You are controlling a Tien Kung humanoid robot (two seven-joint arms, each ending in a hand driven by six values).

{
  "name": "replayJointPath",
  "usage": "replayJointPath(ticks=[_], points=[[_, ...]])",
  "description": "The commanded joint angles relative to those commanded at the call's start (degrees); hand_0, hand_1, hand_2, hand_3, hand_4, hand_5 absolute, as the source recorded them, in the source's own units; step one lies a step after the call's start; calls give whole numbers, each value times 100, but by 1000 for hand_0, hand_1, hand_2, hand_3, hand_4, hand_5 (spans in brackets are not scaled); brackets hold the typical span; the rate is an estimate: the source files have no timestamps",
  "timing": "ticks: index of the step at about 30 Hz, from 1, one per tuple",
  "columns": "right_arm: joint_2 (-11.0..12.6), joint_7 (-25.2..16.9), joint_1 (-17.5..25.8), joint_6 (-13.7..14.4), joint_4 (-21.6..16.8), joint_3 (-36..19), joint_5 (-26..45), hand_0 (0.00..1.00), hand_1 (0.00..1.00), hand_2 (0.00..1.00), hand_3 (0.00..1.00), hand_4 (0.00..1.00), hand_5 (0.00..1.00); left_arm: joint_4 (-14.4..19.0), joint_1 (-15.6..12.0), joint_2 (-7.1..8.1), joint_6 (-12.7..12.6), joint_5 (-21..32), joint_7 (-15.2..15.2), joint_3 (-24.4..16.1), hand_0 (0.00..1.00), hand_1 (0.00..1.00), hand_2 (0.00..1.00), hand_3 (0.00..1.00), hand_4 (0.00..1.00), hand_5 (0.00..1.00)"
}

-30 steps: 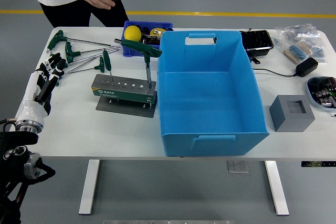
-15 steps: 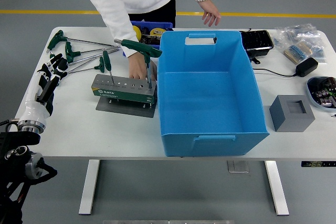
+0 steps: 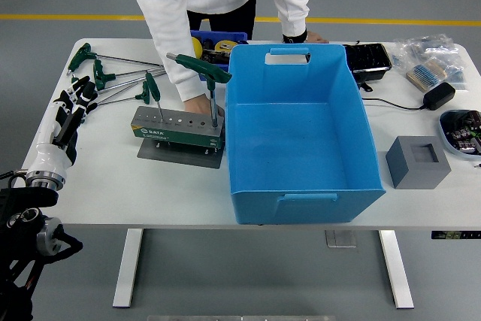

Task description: Lift tool from toolbox,place it in box,lift tool from toolbox,place it in box

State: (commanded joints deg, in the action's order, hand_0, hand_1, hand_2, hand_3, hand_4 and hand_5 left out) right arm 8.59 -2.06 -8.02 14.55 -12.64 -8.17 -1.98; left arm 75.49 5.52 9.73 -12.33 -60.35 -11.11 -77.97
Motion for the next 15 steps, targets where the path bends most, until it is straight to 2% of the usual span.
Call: replayJointPath(ticks=[7,15], points=[[3,2,-9,2,2,-7,-16,663,631,703,569,836,734,50,-39,-39,-33,162,37,6,825,841,914,856,998,721],[7,-2,-12,1,3,-1,-6,664,630,702,569,836,735,186,-91,-45,-125,881,104,151,789,807,883,852,998,715]])
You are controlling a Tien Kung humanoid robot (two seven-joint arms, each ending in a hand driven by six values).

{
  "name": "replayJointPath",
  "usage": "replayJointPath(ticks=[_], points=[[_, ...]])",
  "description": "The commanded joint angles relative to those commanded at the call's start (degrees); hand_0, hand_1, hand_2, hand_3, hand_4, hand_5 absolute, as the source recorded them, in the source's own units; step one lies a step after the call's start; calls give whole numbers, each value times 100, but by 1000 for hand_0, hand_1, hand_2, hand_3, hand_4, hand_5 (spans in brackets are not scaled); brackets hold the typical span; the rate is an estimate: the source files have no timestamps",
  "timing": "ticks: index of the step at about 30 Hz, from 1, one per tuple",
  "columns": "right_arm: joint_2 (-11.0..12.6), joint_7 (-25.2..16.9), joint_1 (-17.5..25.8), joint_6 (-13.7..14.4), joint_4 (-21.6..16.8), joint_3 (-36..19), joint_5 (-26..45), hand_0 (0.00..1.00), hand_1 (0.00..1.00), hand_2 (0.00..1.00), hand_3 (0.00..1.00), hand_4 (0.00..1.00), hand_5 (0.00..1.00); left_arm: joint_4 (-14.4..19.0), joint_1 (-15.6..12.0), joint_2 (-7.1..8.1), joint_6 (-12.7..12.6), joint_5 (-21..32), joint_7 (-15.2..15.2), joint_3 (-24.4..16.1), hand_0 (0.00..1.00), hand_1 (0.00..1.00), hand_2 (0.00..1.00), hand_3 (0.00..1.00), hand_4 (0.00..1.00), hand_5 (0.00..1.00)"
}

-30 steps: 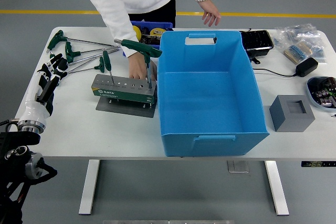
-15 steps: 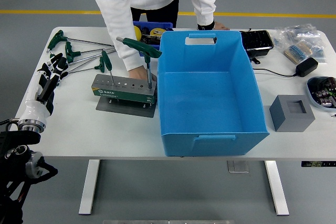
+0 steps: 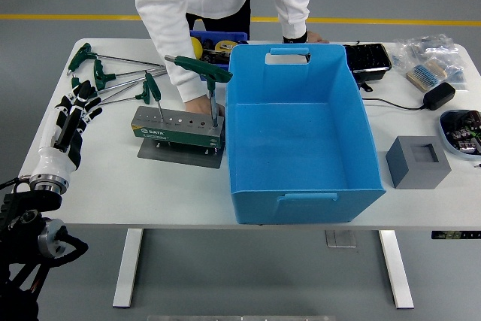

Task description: Lift tool from toolbox,place it in box,lift tool from toolbox,place it in box

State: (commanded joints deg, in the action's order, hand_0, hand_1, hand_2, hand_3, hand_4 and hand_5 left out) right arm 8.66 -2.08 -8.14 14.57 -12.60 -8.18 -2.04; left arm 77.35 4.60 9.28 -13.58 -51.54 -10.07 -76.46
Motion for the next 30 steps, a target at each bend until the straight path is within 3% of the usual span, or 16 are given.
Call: replayJointPath(ticks=[4,5,7,9,15,19,22,30], points=[[3,-1,-1,0,1,1,0,664,630,702,569,836,735,213,-15,7,-104,538,78,174,789,807,883,852,998,715],[3,-1,-2,1,1,2,0,664,630,702,569,836,734,272,-16,14,-134,733,108,229,732,773,856,845,998,713],[2,0,-3,1,2,0,-4,664,630,702,569,836,734,373,-17,28,-192,1091,145,320,732,773,856,845,998,713],[1,-1,-1,1,2,4,7,664,630,702,569,836,734,568,-24,61,-328,1134,160,435,732,773,856,845,998,713],[3,7,-4,2,7,-13,-22,664,630,702,569,836,734,1027,77,226,-626,-57,378,939,733,778,844,838,998,700],[5,15,-11,3,7,-30,-54,664,630,702,568,836,734,1032,265,242,-631,-700,488,1347,754,804,851,840,998,682],[7,11,-13,3,6,-22,-39,664,630,702,568,836,734,1034,366,231,-682,-904,564,1561,754,804,851,840,998,682],[18,3,-26,1,3,-6,-11,663,630,701,569,837,734,1015,686,250,-673,-1800,891,1976,762,807,856,839,998,683]])
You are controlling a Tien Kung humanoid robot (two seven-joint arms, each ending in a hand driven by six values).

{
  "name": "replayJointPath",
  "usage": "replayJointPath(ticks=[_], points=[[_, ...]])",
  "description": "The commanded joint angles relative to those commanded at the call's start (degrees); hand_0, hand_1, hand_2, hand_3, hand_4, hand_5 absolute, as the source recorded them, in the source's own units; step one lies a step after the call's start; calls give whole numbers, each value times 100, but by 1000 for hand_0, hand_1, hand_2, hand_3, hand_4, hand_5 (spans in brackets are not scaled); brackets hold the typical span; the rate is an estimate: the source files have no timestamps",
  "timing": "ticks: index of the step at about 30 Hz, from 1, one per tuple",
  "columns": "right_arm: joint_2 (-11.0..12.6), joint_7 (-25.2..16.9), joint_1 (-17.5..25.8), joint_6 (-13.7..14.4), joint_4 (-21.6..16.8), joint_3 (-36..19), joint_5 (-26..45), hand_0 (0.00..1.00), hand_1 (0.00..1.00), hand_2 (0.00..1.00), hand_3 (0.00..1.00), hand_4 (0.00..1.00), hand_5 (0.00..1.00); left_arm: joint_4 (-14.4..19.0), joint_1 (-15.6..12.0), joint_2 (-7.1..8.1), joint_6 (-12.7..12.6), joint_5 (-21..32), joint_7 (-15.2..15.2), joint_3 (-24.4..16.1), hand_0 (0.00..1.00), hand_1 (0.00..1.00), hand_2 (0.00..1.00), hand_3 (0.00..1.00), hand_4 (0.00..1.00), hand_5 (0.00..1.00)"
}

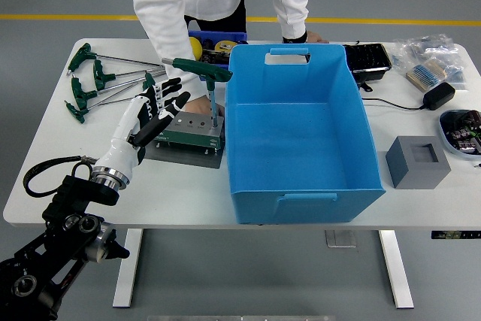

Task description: Lift tool from toolbox,place it in box,lift tool from toolbox,place it in box

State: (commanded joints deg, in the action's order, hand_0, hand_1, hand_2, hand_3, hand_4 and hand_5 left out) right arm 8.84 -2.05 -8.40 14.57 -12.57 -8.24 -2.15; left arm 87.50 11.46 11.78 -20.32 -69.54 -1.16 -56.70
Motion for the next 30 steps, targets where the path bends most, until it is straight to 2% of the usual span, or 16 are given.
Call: replayJointPath(ticks=[3,6,10,11,13,16,17,23,26,30], points=[[2,-3,-3,1,-1,4,12,663,630,701,569,837,734,72,161,57,-3,-672,-43,73,762,807,856,839,998,683],[6,3,-7,0,-1,-10,-9,663,629,701,569,837,734,189,447,181,13,-1417,-106,211,761,810,855,838,998,665],[10,13,-17,1,-1,-28,-45,663,629,701,569,837,734,184,946,373,32,-2385,-8,538,761,810,855,838,998,665],[13,13,-18,0,-2,-27,-43,663,629,701,569,837,734,150,1082,420,13,-2608,27,637,800,843,881,855,998,650],[17,14,-20,-1,-3,-30,-42,663,629,701,569,837,734,56,1310,479,-38,-3052,73,804,800,843,881,855,998,650],[23,25,-32,-1,-5,-47,-73,663,629,701,569,837,734,-245,1767,519,-73,-3796,230,1137,800,843,881,855,998,650],[24,31,-38,0,-7,-58,-90,663,631,702,569,836,734,-335,1883,514,-55,-4020,310,1218,867,890,918,876,998,648],[33,50,-55,2,-17,-90,-139,663,632,704,568,837,739,-1207,2574,347,-227,-5464,682,1747,889,906,937,880,998,646],[41,54,-70,2,-23,-97,-156,663,632,704,568,837,739,-1645,2795,280,-185,-5607,723,1877,889,906,937,880,998,646],[51,69,-77,1,-27,-129,-218,663,632,704,569,837,739,-2198,3045,232,-110,-5456,657,2024,882,898,926,873,998,650]])
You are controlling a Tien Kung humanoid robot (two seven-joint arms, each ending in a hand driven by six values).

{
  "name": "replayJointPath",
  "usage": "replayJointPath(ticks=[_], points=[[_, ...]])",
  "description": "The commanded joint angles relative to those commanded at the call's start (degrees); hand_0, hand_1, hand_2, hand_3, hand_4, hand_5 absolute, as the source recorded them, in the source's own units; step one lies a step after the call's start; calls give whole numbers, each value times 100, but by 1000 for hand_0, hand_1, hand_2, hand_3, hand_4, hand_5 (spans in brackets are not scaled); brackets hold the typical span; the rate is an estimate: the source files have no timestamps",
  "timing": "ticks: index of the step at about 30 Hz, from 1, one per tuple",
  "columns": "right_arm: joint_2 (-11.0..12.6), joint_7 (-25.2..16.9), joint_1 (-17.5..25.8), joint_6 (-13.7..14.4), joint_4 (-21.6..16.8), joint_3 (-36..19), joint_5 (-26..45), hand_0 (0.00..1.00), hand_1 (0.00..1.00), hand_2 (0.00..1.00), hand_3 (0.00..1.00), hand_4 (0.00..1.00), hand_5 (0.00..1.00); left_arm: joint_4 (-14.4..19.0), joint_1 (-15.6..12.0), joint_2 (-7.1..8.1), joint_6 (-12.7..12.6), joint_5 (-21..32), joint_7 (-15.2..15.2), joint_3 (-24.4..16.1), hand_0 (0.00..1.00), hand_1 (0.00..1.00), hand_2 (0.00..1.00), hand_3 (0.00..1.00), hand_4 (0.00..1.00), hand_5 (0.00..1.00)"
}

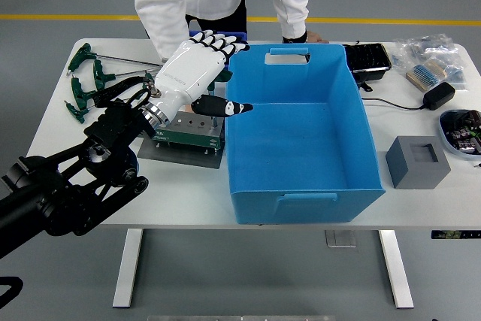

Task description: Lift tool from toolbox,place it in box,lift tool from toolbox,place it in box

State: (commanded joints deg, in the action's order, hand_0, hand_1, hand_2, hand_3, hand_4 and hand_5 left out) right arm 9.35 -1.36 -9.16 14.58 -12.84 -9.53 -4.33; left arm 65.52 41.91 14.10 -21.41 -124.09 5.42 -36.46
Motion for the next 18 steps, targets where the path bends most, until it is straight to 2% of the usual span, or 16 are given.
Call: replayJointPath(ticks=[2,4,5,10,11,16,17,18], points=[[3,7,-2,0,-2,-16,-27,663,632,704,569,837,739,-232,72,-21,15,90,-39,34,882,898,926,873,998,650],[8,14,-8,0,-7,-27,-57,663,632,704,569,837,739,-506,152,-59,-79,233,-155,63,882,898,926,873,998,650],[10,19,-11,0,-8,-35,-73,663,634,704,571,836,741,-648,179,-75,-205,327,-255,78,811,801,856,834,998,665],[17,24,-13,-2,-16,-42,-91,663,634,704,571,836,741,-1187,253,-131,-854,654,-638,124,811,801,856,834,998,665],[18,22,-12,-3,-16,-41,-87,663,633,705,572,835,741,-1287,272,-137,-979,700,-708,150,691,672,735,746,998,671],[22,10,-16,-3,-19,-25,-52,663,633,705,572,835,741,-1561,325,-175,-1298,908,-952,246,691,672,735,746,998,671],[23,9,-19,-2,-19,-24,-49,664,633,705,573,835,744,-1585,335,-185,-1315,932,-979,260,586,588,653,669,998,671],[25,9,-27,-2,-19,-24,-50,664,633,705,573,835,744,-1637,362,-210,-1318,966,-1017,293,586,588,653,669,998,671]])
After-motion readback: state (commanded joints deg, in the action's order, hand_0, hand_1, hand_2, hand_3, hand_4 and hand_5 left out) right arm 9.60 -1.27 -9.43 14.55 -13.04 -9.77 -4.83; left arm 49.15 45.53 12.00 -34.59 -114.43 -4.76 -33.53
